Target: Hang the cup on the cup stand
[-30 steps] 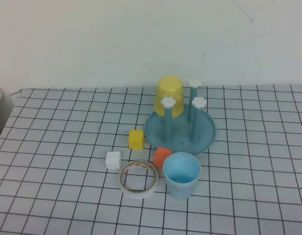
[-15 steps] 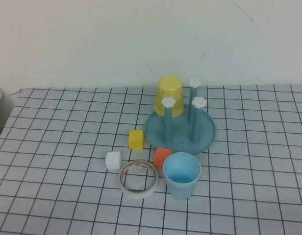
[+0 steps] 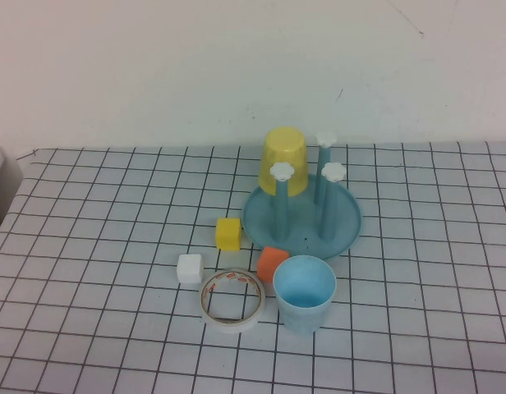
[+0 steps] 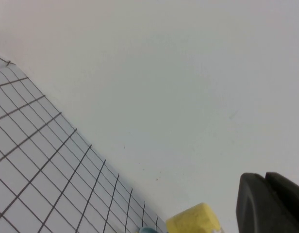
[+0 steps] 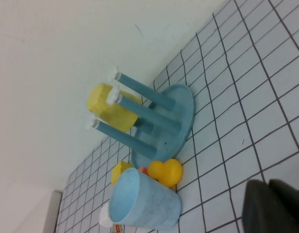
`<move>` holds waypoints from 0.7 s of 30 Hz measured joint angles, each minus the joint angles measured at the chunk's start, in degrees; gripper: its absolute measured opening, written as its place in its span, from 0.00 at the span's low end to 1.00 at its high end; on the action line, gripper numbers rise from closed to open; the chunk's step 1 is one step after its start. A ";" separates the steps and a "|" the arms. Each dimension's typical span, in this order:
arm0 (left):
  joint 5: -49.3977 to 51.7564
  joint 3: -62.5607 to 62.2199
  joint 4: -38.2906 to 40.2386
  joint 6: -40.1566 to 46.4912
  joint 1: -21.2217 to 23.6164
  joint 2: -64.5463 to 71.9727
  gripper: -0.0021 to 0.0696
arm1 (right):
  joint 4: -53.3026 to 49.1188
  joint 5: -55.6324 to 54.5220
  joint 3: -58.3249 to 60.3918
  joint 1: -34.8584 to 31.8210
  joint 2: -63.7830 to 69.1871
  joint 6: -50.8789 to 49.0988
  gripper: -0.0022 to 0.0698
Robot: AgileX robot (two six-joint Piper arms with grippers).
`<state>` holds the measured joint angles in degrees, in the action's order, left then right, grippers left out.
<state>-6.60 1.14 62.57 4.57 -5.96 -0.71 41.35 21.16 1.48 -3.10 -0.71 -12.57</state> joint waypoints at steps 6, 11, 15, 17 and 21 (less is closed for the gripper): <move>0.17 0.00 0.34 -0.09 0.00 0.00 0.03 | -0.44 0.36 0.00 0.00 0.00 0.00 0.03; 11.47 -4.91 -6.96 9.09 0.00 0.71 0.03 | -0.44 0.47 0.00 0.00 0.00 0.00 0.03; 23.94 -15.95 -14.35 18.32 0.00 8.51 0.03 | -0.44 0.56 0.00 0.00 0.00 0.00 0.03; 31.68 -21.96 -18.05 21.98 0.00 14.93 0.03 | -0.44 0.56 0.00 0.00 0.00 0.00 0.03; 43.37 -33.17 -21.15 25.67 0.00 28.12 0.03 | -0.44 0.70 0.00 0.00 0.00 0.00 0.03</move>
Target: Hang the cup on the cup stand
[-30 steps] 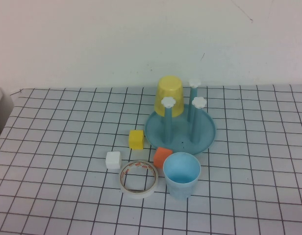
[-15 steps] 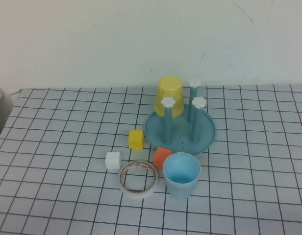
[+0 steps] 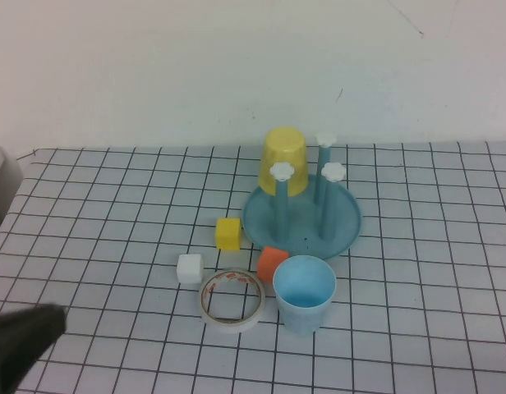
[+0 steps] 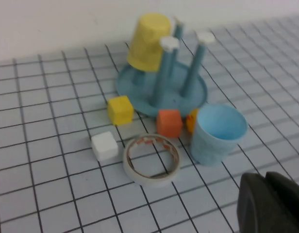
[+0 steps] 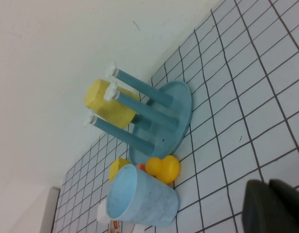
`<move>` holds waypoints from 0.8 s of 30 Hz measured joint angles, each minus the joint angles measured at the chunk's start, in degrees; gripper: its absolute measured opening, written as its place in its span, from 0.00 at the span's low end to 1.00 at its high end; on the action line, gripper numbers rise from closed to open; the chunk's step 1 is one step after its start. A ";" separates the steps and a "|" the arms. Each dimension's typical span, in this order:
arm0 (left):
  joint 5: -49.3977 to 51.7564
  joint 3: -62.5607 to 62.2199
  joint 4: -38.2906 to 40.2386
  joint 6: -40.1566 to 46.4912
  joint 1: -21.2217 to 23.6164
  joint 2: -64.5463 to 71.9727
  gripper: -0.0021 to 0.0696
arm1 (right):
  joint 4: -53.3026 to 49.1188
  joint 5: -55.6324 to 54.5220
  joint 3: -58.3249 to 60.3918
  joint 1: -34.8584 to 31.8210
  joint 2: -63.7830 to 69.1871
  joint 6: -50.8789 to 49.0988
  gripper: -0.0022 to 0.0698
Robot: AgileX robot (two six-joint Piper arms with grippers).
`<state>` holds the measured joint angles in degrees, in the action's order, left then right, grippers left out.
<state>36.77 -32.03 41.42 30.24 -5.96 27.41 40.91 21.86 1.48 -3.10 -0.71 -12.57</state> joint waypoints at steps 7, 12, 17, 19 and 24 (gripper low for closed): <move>11.32 -18.58 -4.96 6.31 -4.71 22.22 0.03 | 0.00 0.46 0.00 0.00 0.00 1.85 0.03; 16.32 -29.26 -15.59 3.12 -14.25 38.05 0.03 | 0.00 0.45 0.00 0.00 0.00 2.34 0.03; 21.04 -39.53 -30.74 -5.43 -24.19 53.13 0.03 | 0.00 0.81 0.00 0.00 0.00 2.49 0.03; 22.65 -43.86 -34.54 -7.76 -26.91 58.55 0.03 | 0.00 0.81 0.00 0.00 0.00 2.49 0.03; 24.67 -52.89 -37.54 -9.93 -31.04 69.26 0.13 | 0.00 0.94 0.00 0.00 0.00 2.59 0.03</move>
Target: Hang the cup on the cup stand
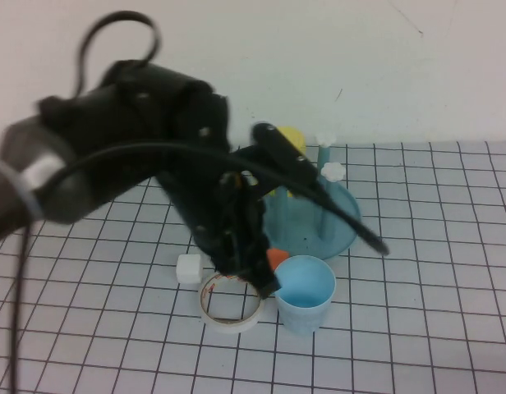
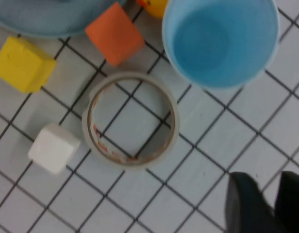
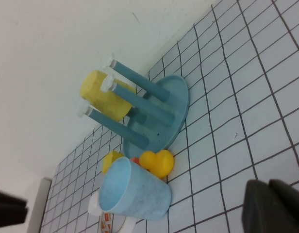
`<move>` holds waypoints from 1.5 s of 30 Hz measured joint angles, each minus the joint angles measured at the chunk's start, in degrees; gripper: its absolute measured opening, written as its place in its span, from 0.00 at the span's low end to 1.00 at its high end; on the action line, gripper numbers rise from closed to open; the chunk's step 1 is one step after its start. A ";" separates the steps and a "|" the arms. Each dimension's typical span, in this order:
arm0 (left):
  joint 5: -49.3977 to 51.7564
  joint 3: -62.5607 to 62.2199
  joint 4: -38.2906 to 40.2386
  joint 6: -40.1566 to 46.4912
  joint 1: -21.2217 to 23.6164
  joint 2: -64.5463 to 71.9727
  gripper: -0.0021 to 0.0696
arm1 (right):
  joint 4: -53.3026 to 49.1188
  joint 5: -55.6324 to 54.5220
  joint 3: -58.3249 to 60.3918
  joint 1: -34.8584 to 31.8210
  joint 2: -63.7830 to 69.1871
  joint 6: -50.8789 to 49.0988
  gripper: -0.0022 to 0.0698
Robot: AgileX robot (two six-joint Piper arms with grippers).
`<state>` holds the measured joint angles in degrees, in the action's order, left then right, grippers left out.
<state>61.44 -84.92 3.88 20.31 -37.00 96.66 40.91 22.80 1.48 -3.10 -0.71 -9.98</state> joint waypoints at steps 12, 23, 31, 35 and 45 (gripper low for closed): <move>-2.20 -10.56 2.09 -8.97 -0.42 13.46 0.83 | 1.39 0.29 0.02 0.04 0.00 4.28 0.03; -8.61 -10.93 -0.81 -14.49 -0.42 21.44 0.78 | 1.53 0.33 0.02 0.04 0.00 4.51 0.03; -11.19 -11.14 -0.60 -14.68 -0.42 24.27 0.56 | 1.53 0.33 0.02 0.04 0.00 4.51 0.03; -11.77 -11.14 -0.60 -14.68 -0.42 25.38 0.26 | 1.53 0.33 0.02 0.04 0.00 4.51 0.03; -13.32 -11.38 -0.71 -12.70 -0.42 23.65 0.05 | 2.29 0.95 0.02 0.04 0.00 4.51 0.03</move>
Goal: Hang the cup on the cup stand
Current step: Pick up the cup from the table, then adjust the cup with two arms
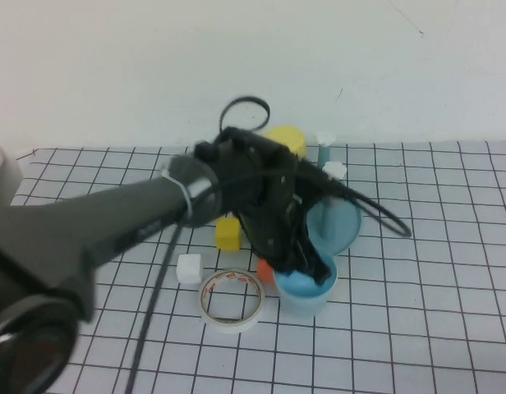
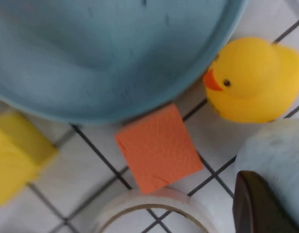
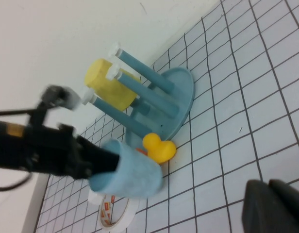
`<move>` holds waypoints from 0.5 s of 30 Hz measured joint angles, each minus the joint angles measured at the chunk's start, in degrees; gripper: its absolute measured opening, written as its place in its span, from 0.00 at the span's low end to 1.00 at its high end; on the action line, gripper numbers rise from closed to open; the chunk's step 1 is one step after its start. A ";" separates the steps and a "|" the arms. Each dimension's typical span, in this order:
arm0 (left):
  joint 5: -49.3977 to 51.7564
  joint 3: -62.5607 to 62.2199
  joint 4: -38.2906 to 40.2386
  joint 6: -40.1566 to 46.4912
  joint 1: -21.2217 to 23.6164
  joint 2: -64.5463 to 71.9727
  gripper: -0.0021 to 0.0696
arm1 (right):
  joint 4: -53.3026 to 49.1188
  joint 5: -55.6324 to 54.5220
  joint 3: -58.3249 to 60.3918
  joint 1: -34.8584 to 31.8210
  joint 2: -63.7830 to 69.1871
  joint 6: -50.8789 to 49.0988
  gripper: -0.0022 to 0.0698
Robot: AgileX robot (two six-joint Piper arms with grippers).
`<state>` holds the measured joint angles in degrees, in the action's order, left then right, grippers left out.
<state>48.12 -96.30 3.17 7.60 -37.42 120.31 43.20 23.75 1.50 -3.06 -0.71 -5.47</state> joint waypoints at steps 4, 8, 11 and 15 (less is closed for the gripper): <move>-0.51 0.00 -0.67 3.50 -0.93 -7.08 0.05 | 0.59 0.40 0.00 0.00 0.00 0.00 0.03; -2.43 2.54 -1.34 4.61 -1.66 -17.11 0.05 | 1.93 1.15 0.00 0.00 0.00 0.15 0.03; -5.94 9.51 -1.43 4.95 -1.66 -25.83 0.05 | 5.18 1.63 0.00 0.00 0.00 2.54 0.03; -16.75 22.81 -1.43 5.09 -1.66 -36.81 0.05 | 17.54 1.63 0.00 0.00 0.00 11.75 0.03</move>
<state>31.36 -73.50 1.74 12.69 -39.08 83.50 60.74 25.38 1.50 -3.06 -0.71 6.27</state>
